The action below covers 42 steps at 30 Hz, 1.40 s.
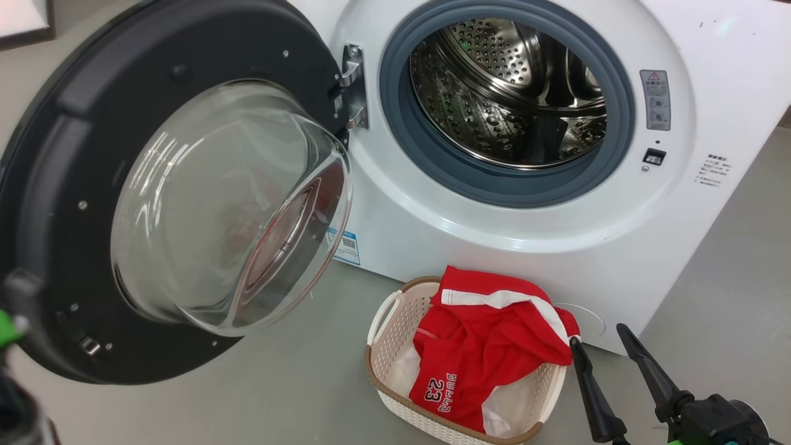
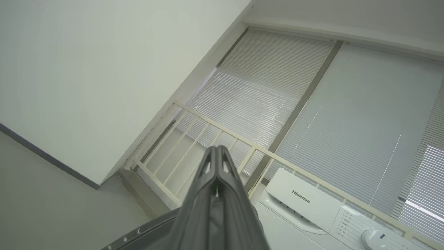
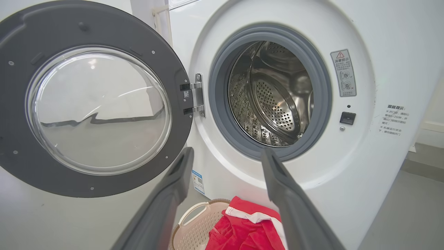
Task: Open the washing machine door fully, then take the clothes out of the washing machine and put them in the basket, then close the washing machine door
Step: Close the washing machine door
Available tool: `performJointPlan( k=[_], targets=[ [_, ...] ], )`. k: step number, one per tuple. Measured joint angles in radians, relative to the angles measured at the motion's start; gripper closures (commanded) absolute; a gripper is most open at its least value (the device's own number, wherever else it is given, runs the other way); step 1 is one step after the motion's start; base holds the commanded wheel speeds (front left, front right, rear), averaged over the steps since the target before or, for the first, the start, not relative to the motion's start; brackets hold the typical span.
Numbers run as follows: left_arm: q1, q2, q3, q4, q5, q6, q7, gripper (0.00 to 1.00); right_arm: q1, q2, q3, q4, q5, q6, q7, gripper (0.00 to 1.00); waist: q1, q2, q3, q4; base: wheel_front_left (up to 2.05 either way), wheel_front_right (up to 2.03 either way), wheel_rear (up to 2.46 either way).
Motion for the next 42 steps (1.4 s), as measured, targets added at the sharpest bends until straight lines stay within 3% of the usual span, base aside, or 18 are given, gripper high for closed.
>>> performJointPlan(
  k=[7,16,23,29,42],
  targets=[
    [-0.162,0.020,0.162,0.219,-0.268,-0.009,0.108,1.00,0.000,0.000,0.001,0.000,0.000,0.000,0.000,0.00,0.0000,0.0000,-0.007,-0.011,0.00,0.00,0.00],
    [-0.290,0.096,0.233,0.492,-0.438,0.035,0.295,1.00,0.001,0.000,0.001,0.000,0.003,0.000,0.000,0.00,0.0000,0.0000,-0.007,-0.016,0.00,0.00,0.00],
    [-0.369,0.159,0.208,0.673,-0.496,0.078,0.470,1.00,0.001,0.000,0.010,0.003,0.005,0.000,0.000,0.00,0.0000,0.0000,-0.010,-0.017,0.00,0.00,0.00],
    [-0.398,0.203,0.170,0.782,-0.518,0.089,0.588,1.00,0.001,0.000,0.024,0.007,0.008,0.000,0.000,0.00,0.0000,0.0000,-0.013,-0.029,0.00,0.00,0.00],
    [-0.403,0.229,0.105,0.836,-0.511,0.084,0.714,1.00,0.001,0.000,0.024,0.007,0.012,0.000,-0.002,0.00,0.0000,0.0000,-0.008,-0.042,0.00,0.00,0.00]
  ],
)
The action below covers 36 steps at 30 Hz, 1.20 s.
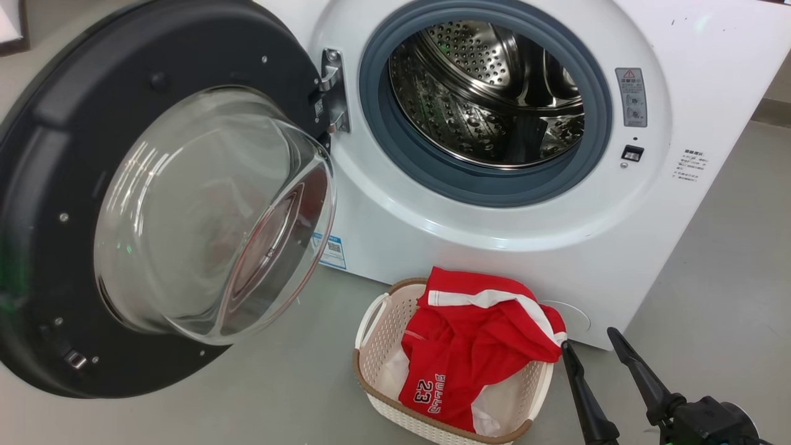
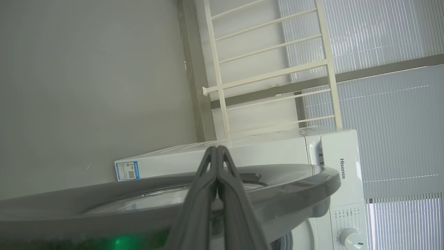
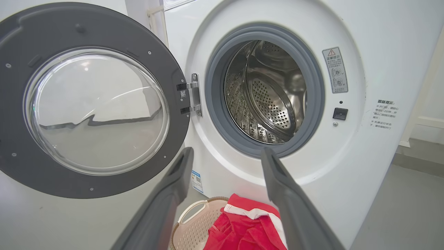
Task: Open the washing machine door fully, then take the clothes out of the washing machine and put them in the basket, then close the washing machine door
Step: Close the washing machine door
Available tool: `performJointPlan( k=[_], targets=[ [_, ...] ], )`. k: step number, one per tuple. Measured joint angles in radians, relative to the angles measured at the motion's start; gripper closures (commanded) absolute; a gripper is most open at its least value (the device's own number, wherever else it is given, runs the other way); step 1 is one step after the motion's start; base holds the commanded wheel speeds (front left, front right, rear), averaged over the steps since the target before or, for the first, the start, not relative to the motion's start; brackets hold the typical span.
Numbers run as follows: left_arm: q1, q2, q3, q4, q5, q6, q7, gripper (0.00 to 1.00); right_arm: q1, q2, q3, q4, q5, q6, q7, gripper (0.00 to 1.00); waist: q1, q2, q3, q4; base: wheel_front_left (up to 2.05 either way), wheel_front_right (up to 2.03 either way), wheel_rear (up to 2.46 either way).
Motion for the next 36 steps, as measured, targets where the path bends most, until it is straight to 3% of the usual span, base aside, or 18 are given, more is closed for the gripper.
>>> performJointPlan(
  k=[13,20,36],
  targets=[
    [0.046,0.001,-0.027,-0.095,-0.014,-0.001,0.107,1.00,0.000,0.000,-0.001,0.003,0.015,0.000,-0.003,0.00,0.0000,0.0000,0.014,0.011,0.00,0.00,0.00],
    [0.116,-0.053,-0.025,-0.227,-0.067,-0.006,0.175,1.00,0.000,0.000,-0.020,0.004,0.016,0.000,-0.005,0.00,0.0000,0.0000,0.015,0.027,0.00,0.00,0.00],
    [0.256,-0.153,-0.067,-0.526,-0.095,0.085,0.256,1.00,0.000,0.000,-0.024,0.004,0.035,0.000,-0.009,0.00,0.0000,0.0000,0.018,0.036,0.00,0.00,0.00]
  ],
)
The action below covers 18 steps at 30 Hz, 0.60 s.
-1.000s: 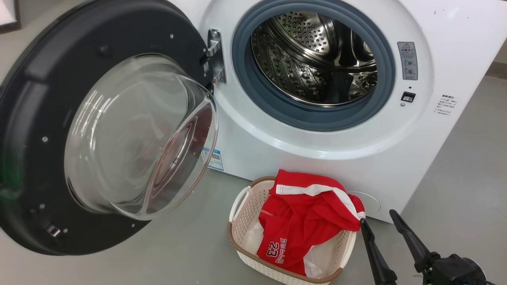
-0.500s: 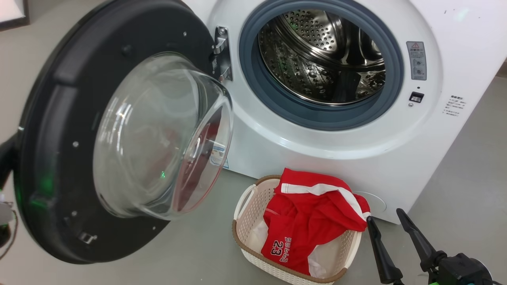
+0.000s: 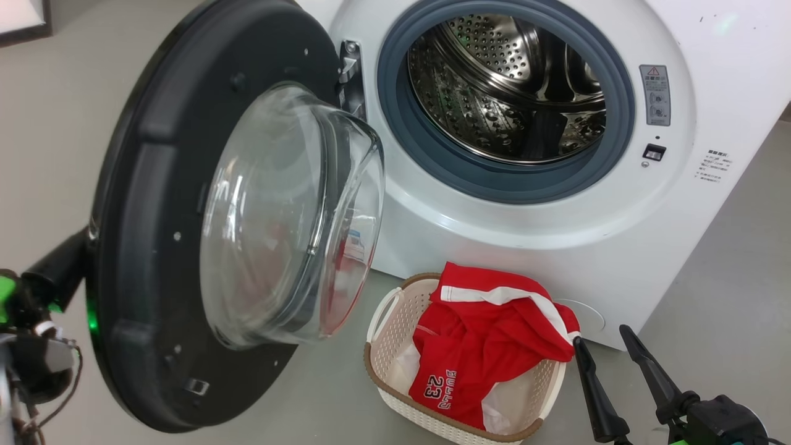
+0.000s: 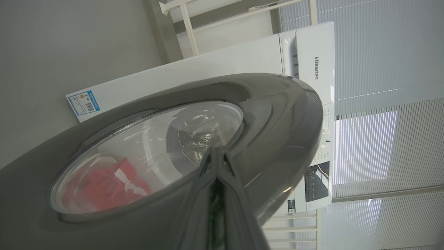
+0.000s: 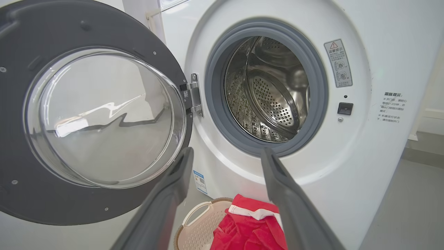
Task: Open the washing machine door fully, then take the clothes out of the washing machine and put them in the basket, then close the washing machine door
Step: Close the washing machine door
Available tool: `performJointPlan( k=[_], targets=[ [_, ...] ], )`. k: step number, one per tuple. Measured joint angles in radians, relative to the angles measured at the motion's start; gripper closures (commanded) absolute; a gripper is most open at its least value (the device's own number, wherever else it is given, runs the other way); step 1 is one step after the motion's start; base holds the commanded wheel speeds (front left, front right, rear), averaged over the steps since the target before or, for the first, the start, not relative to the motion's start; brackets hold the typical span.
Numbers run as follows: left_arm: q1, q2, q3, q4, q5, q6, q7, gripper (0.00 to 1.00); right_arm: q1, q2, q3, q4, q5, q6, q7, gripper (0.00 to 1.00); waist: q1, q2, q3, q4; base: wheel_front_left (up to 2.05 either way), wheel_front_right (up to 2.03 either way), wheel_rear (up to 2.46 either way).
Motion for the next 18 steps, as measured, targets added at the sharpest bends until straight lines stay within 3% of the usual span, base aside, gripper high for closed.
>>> performJointPlan(
  k=[18],
  targets=[
    [0.074,-0.091,-0.093,-0.161,-0.001,0.013,0.030,1.00,-0.002,0.000,0.000,-0.002,0.000,0.000,0.000,0.00,-0.0001,0.0000,0.024,-0.064,0.00,0.00,0.00]
  ],
)
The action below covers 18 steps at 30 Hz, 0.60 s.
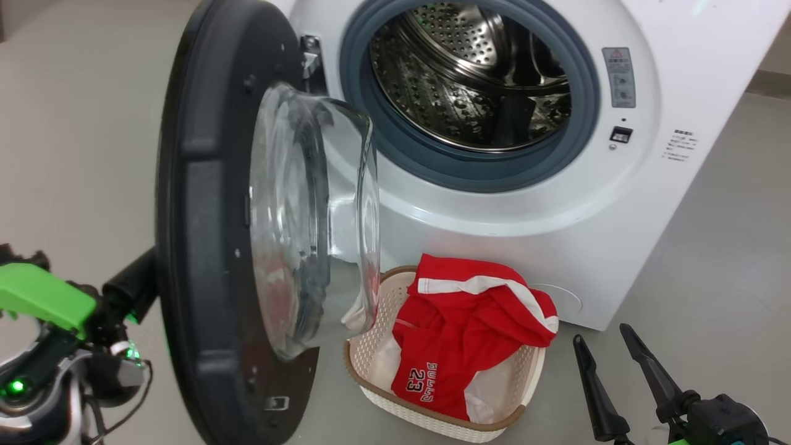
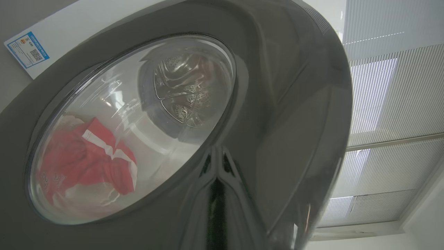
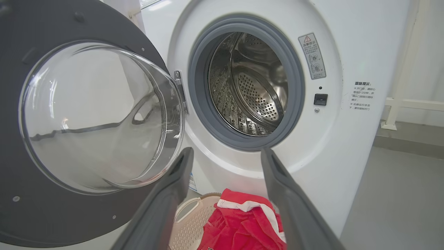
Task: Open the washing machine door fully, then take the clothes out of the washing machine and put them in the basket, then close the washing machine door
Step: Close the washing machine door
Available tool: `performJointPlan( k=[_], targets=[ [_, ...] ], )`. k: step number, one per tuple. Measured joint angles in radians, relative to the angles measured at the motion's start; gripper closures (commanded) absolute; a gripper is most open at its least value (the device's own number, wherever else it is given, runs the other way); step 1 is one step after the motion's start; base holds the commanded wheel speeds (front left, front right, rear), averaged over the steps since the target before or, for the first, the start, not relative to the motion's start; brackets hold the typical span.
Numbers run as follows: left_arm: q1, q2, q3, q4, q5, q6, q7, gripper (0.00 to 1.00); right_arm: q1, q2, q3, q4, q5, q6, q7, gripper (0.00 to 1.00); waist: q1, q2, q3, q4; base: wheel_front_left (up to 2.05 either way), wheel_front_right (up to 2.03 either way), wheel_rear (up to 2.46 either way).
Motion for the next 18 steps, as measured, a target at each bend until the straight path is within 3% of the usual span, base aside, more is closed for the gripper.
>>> performJointPlan(
  k=[18],
  targets=[
    [0.004,-0.057,-0.088,-0.037,-0.053,-0.002,-0.016,1.00,-0.004,0.000,-0.003,0.000,-0.002,0.000,0.000,0.00,0.0000,0.0000,0.029,-0.093,0.00,0.00,0.00]
  ],
)
